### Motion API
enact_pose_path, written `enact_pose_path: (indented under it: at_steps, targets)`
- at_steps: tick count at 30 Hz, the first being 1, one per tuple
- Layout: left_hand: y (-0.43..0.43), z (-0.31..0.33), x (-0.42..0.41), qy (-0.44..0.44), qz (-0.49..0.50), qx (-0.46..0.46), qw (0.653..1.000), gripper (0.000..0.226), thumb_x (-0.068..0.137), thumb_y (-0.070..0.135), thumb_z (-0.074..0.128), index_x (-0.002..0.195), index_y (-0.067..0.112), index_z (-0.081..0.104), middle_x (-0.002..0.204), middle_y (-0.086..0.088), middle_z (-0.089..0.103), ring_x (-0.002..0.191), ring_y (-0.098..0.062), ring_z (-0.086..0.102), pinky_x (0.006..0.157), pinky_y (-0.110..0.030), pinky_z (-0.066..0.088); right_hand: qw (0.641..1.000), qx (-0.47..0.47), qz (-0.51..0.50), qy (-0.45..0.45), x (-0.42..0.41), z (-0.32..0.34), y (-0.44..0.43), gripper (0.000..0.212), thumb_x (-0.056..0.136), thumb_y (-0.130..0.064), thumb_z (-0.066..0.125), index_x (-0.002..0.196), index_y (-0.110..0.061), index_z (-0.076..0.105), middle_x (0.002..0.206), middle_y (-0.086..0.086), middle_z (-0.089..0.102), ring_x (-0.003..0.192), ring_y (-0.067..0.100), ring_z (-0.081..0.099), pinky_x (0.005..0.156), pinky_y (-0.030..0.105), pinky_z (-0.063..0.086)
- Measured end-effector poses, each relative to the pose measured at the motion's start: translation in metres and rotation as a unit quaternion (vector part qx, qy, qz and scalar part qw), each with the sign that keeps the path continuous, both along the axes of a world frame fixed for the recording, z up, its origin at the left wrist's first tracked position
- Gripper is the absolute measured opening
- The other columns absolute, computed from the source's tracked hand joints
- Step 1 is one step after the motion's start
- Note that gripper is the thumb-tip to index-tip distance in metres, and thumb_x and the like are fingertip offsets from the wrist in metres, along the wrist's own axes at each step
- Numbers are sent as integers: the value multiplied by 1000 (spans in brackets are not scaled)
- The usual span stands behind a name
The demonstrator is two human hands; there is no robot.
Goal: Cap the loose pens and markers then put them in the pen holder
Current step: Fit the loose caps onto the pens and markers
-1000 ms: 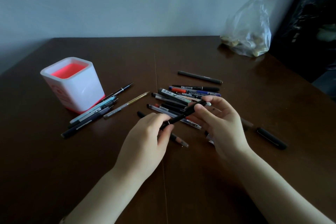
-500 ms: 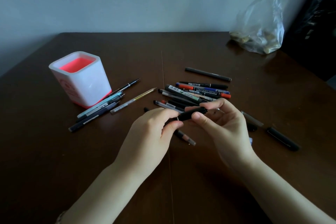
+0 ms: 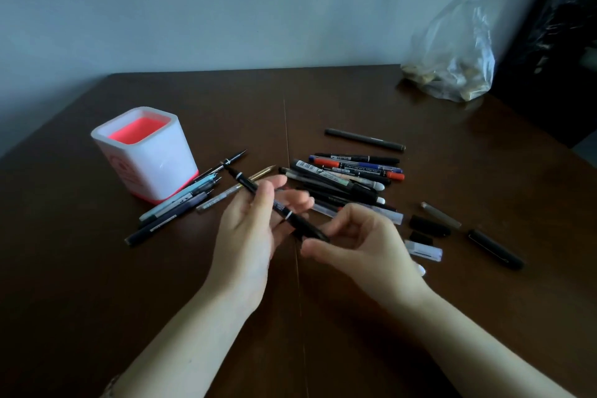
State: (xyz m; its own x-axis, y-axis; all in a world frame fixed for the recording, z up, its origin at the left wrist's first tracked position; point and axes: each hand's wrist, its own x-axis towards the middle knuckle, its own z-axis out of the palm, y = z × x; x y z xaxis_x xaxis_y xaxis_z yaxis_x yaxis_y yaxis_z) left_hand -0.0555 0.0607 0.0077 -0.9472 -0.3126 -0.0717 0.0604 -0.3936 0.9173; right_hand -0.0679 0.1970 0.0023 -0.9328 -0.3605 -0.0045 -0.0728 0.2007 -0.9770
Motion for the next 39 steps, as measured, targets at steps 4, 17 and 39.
enact_pose_path:
  at_steps: [4, 17, 39]
  targets:
    - [-7, 3, 1, -12, 35, -10, 999, 27, 97, 20, 36, 88, 10, 59, 46, 8, 41, 40, -6, 38, 40, -19, 39, 950, 225, -53, 208, -20, 14, 31, 12, 73, -27, 73, 81, -30, 65, 68, -21, 58, 67, -13, 56, 58, 4, 42]
    - [-6, -3, 2, -91, -78, -169, 978, 19, 93, 16, 46, 92, 25, 64, 51, 5, 53, 43, -6, 39, 37, -19, 28, 859, 506, -34, 73, -58, 5, 79, 11, 80, -27, 65, 90, -25, 69, 91, -6, 60, 78, 8, 54, 71, 24, 47]
    - [-4, -12, 11, 64, -117, -511, 849, 23, 84, 29, 59, 105, 26, 68, 90, 16, 69, 87, 1, 63, 76, -21, 54, 994, 59, 19, 91, -29, 16, 39, 19, 78, -12, 66, 78, -31, 64, 62, -19, 66, 57, -3, 60, 54, 9, 48]
